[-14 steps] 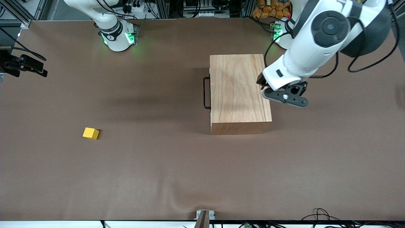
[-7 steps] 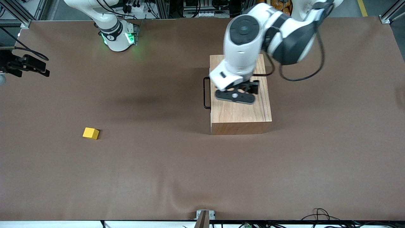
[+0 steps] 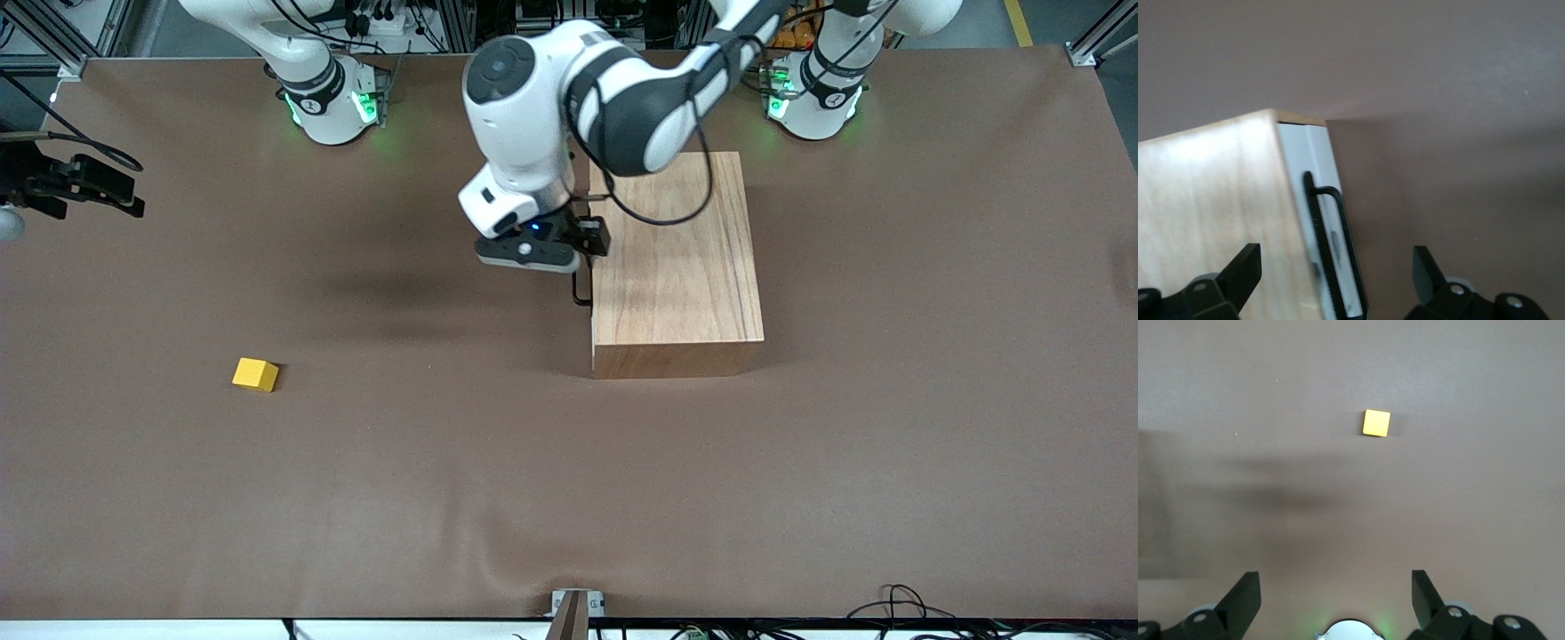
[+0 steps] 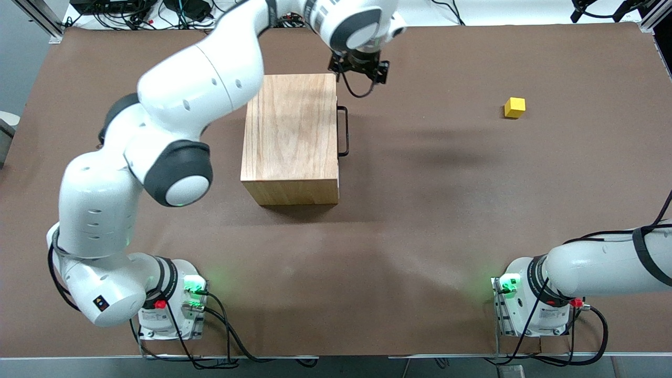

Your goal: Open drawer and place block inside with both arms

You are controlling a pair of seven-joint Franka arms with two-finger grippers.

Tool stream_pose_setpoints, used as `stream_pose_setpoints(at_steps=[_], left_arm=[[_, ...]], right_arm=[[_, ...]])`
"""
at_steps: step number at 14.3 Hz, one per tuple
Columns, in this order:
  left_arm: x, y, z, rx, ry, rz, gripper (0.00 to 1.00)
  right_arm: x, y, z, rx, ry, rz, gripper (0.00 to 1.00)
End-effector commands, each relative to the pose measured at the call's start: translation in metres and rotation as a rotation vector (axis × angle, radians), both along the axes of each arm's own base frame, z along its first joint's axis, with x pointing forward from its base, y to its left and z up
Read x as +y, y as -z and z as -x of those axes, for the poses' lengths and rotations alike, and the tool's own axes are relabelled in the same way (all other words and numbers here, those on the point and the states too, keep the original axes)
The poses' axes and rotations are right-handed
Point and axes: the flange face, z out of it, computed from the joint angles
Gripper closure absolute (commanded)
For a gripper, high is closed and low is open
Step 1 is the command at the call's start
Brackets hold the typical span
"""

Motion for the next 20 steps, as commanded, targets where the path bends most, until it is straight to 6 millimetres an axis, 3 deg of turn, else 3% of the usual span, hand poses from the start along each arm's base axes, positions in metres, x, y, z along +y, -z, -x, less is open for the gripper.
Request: stream_pose_setpoints(at_steps=[1,4,6,11,14,17,20], left_arm=[[-0.012,0.0,0.005,-0.028,0.008,-0.015,0.0],[-0.032,0.04,0.019,-0.013,0.002,-0.04,0.0],[-0.038,0.048,0.028,-0.01,0.013,-0.052,0.0],[-0.034,0.088,0.032,0.055,-0.004,-0.14,0.0],[-0.031,0.101,0.036,0.069,-0.068,-0.182,0.0],[-0.032,0.11,0.038,0.07,-0.111,-0.188,0.0],[-0.032,0.116,0.038,0.075,-0.111,-0.194,0.0]], right_arm=[[-0.003,-0.004,0.001,-0.019,0.005,0.018,0.0],[-0.015,-0.007,0.001,-0.03,0.025,0.017,0.0],[-0.017,-0.007,-0.002,-0.05,0.023,0.014,0.0],[-0.017,-0.005,-0.004,-0.047,0.031,0.003,0.0],[-0.008,-0.002,-0.005,-0.043,0.015,0.005,0.0],[-0.01,0.0,-0.013,-0.078,0.019,0.008,0.0],[-0.015,0.0,-0.008,-0.058,0.025,0.006,0.0]])
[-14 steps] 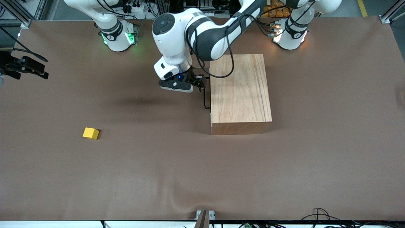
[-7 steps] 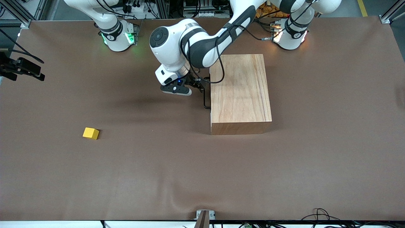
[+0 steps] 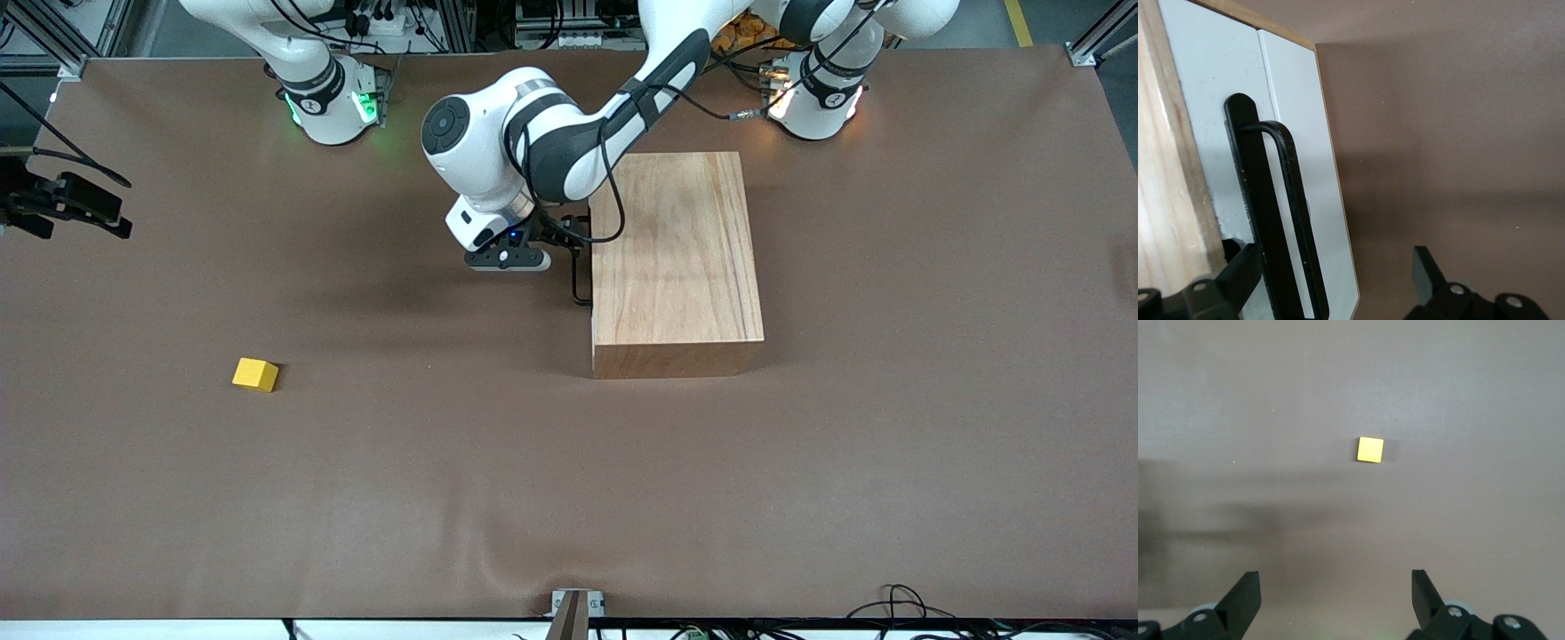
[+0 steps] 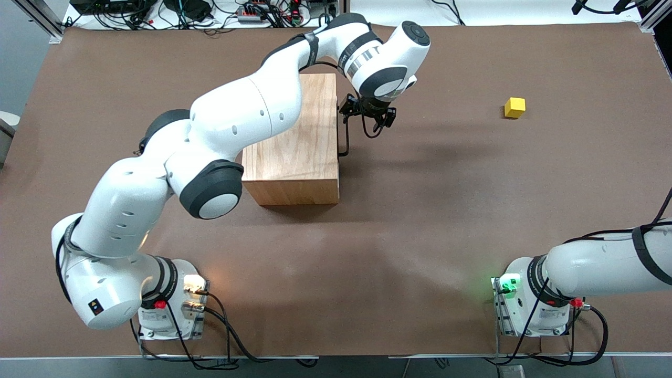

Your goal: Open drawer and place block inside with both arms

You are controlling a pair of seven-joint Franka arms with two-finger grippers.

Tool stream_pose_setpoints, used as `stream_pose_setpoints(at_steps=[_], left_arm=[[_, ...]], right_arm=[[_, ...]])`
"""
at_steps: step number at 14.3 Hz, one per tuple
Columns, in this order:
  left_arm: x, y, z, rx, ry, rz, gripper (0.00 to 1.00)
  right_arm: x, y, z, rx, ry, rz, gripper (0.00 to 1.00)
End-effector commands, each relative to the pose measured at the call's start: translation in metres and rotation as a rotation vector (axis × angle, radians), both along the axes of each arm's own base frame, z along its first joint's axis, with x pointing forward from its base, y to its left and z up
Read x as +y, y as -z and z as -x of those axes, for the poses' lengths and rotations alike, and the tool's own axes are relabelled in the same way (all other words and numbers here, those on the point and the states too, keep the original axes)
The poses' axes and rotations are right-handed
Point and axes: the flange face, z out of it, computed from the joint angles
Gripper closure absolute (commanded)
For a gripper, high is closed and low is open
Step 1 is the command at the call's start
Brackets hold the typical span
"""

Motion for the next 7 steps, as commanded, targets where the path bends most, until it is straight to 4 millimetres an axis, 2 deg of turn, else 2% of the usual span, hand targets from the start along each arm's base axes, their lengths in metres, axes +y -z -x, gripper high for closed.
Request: stream_pose_setpoints(at_steps=[1,4,7], left_arm=[[-0.002,0.008,0.001,-0.008,-0.014,-0.024,0.0],[-0.003,0.025,0.001,0.002,-0.011,-0.04,0.0],[-0.004,0.032,0.004,0.005,-0.007,-0.049,0.0]], right_arm=[[-0.003,-0.003,0.008,0.023,0.002,0.0,0.0],[-0.005,-0.002,0.013,0.052,0.003,-0.001,0.0],[-0.003,-0.005,0.012,0.042,-0.003,0.003,0.0]])
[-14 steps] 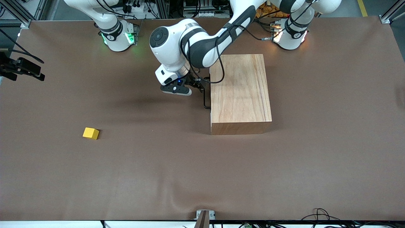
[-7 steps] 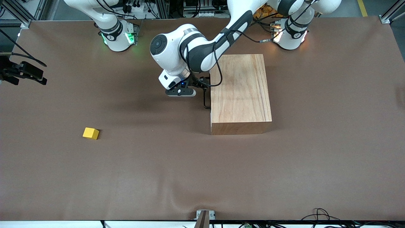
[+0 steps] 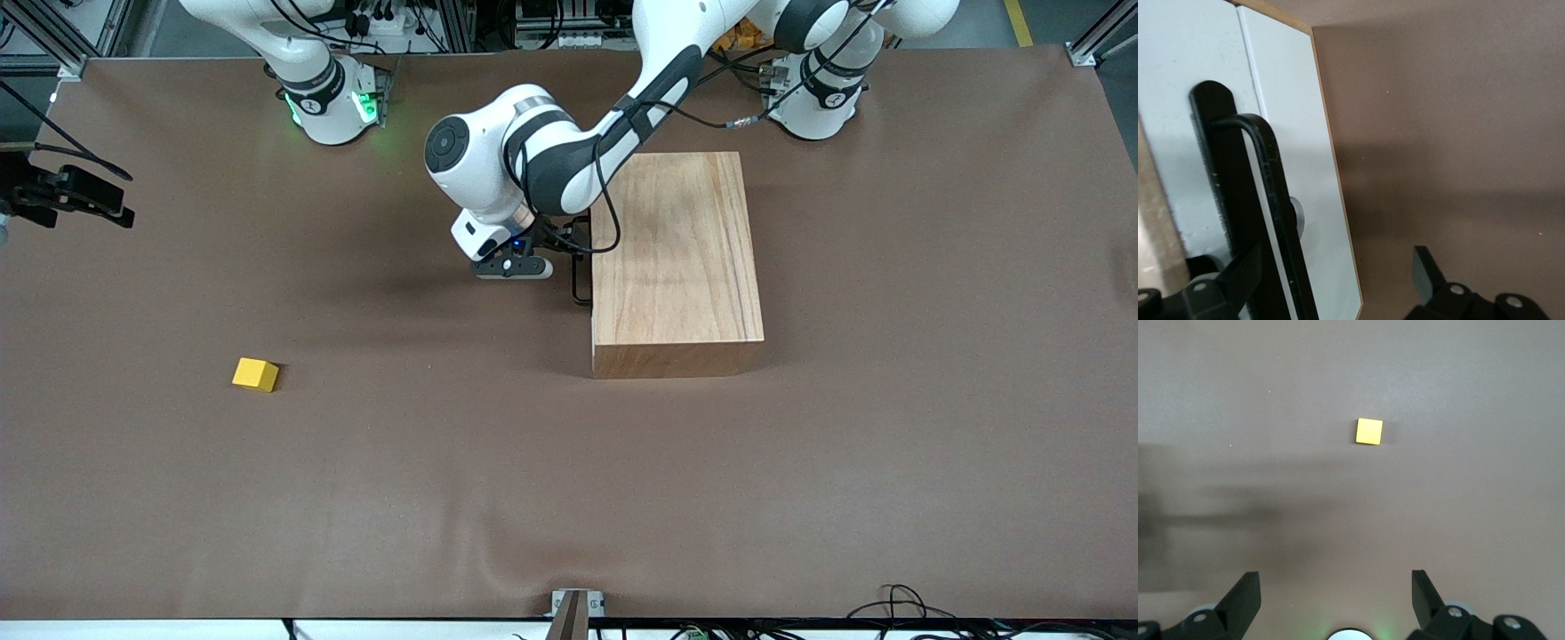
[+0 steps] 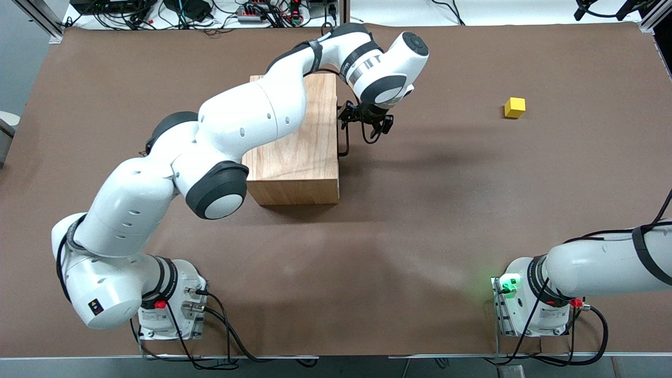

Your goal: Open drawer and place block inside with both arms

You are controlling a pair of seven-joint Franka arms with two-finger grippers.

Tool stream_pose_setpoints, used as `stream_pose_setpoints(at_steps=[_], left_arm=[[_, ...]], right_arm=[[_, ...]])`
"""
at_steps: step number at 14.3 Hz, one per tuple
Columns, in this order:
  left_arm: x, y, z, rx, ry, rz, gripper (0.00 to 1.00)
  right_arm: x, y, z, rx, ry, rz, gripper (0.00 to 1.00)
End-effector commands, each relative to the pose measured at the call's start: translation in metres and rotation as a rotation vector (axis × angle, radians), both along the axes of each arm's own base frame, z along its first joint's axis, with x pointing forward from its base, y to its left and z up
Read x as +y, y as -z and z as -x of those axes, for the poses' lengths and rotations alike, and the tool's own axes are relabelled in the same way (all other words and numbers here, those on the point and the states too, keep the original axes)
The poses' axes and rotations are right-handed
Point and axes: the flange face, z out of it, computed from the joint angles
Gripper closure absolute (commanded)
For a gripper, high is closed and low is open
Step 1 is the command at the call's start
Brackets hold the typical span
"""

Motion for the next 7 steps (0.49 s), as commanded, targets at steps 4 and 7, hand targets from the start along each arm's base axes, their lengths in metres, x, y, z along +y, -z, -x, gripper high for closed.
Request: stream_pose_setpoints(at_steps=[4,7], left_arm=[[-0.005,0.005,0.003,-0.017,-0.004,-0.015,0.0],[-0.005,0.015,0.001,-0.017,-0.003,-0.015,0.0]], right_arm=[[0.002,-0.008,0.004,-0.012,-0.016,0.013,0.0],[0.005,-0.005,0.005,0.003,-0.024,0.011,0.0]])
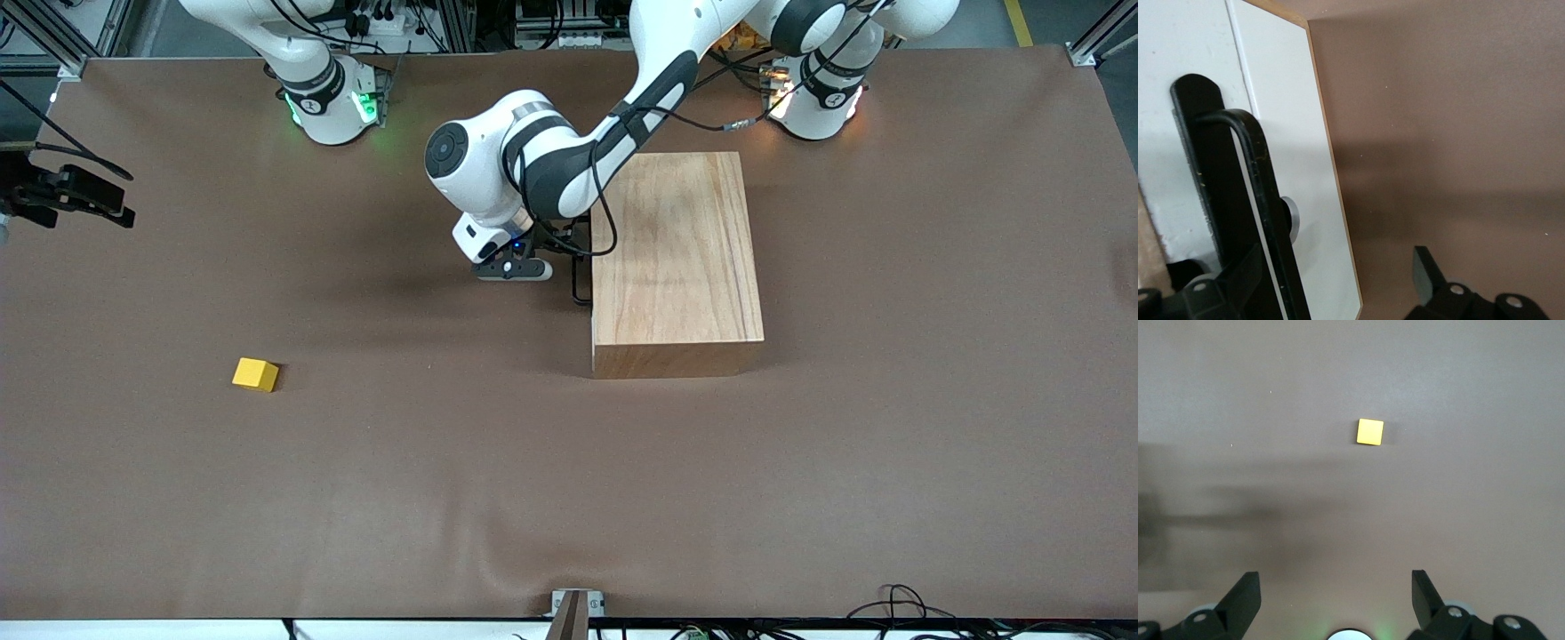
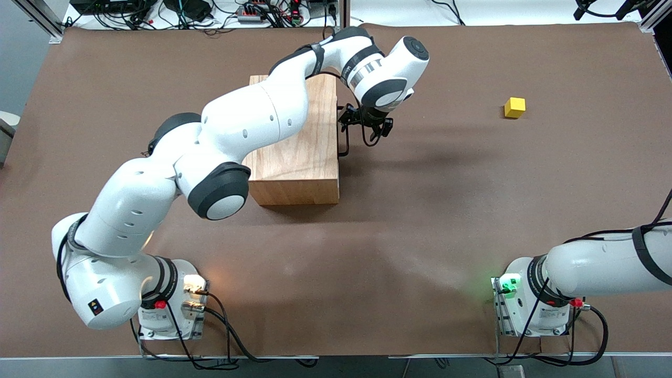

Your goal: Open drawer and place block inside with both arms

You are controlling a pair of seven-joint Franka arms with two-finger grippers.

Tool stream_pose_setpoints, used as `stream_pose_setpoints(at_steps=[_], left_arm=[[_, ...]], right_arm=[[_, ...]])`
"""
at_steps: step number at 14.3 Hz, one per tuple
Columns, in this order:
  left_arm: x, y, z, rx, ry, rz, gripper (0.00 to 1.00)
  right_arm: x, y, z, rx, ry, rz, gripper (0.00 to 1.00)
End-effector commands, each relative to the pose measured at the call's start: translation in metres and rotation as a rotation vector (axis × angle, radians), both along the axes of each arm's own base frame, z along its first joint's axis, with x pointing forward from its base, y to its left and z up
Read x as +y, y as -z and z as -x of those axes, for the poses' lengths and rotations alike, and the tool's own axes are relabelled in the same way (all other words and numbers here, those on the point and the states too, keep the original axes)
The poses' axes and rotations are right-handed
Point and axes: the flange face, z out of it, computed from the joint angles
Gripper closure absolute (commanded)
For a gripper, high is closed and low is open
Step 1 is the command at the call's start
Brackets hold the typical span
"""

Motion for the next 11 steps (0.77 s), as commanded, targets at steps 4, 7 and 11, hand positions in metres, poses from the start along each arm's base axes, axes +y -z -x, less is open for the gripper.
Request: stream_pose_setpoints(at_steps=[4,7,11], left_arm=[[-0.012,0.014,0.005,-0.03,0.008,0.012,0.0],[-0.018,0.028,0.004,-0.038,0.012,0.039,0.0],[-0.022,0.041,0.003,-0.045,0.022,0.061,0.0]], right_arm=[[-0.003,-0.003,0.005,0.004,-0.002,0.004,0.0],[-0.003,-0.007,0.008,0.003,-0.005,0.013,0.0],[0.006,-0.005,0.005,-0.004,-0.021,0.033,0.0]])
